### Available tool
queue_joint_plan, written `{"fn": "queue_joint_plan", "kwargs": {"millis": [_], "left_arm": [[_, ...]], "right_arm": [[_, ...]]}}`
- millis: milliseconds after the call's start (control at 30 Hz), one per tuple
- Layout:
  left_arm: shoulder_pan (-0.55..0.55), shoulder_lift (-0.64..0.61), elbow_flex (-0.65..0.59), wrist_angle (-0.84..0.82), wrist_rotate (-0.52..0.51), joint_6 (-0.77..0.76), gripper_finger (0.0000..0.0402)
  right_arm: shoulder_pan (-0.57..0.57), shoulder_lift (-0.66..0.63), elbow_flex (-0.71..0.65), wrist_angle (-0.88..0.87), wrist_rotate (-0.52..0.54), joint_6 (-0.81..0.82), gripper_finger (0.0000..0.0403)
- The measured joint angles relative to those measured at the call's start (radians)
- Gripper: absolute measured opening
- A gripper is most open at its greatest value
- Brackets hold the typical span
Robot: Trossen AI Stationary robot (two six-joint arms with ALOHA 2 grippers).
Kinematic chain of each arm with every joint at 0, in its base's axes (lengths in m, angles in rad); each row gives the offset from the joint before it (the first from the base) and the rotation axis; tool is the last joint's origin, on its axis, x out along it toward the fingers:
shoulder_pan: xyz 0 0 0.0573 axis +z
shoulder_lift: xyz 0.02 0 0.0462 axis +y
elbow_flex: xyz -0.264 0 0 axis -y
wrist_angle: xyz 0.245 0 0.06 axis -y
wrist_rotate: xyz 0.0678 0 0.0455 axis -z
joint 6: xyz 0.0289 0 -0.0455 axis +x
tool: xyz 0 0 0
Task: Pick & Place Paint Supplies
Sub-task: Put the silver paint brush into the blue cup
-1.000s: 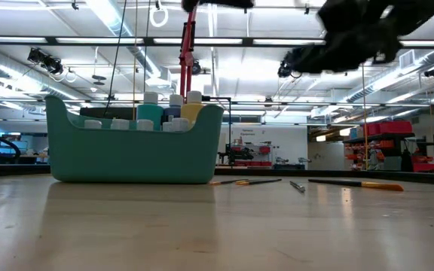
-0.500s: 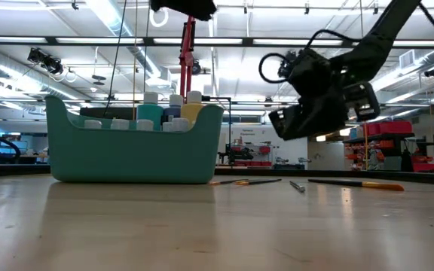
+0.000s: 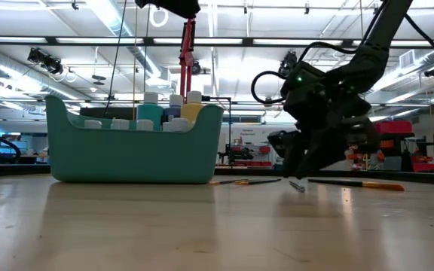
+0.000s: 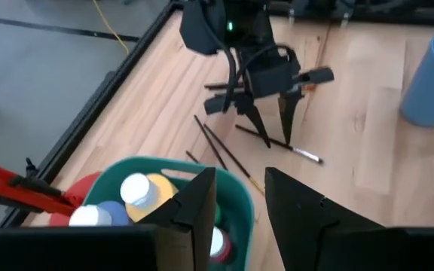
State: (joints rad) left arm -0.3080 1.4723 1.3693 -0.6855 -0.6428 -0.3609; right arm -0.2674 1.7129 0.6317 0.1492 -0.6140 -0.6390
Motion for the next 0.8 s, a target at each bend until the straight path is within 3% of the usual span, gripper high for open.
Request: {"fn": "queue_joint_plan", "kwargs": {"millis": [233,467,800], "left_arm": [[0.0,0.0,0.0,-0.005,0.007,-0.002,0.012],[0.0,0.0,0.0,-0.004,0.007,-0.002,0.012],[0.0,0.0,0.0,0.001,0.007,-0.002,0.012]], "right_arm": [[0.037,-0.001,0.0,-0.025,0.006,-0.025,0.0144],[0.062,0.0,0.0,-0.015,0.099,-0.055,0.0144],[0.063,0.104,0.005,0.047,0.028,-0.051,0.0135]]}}
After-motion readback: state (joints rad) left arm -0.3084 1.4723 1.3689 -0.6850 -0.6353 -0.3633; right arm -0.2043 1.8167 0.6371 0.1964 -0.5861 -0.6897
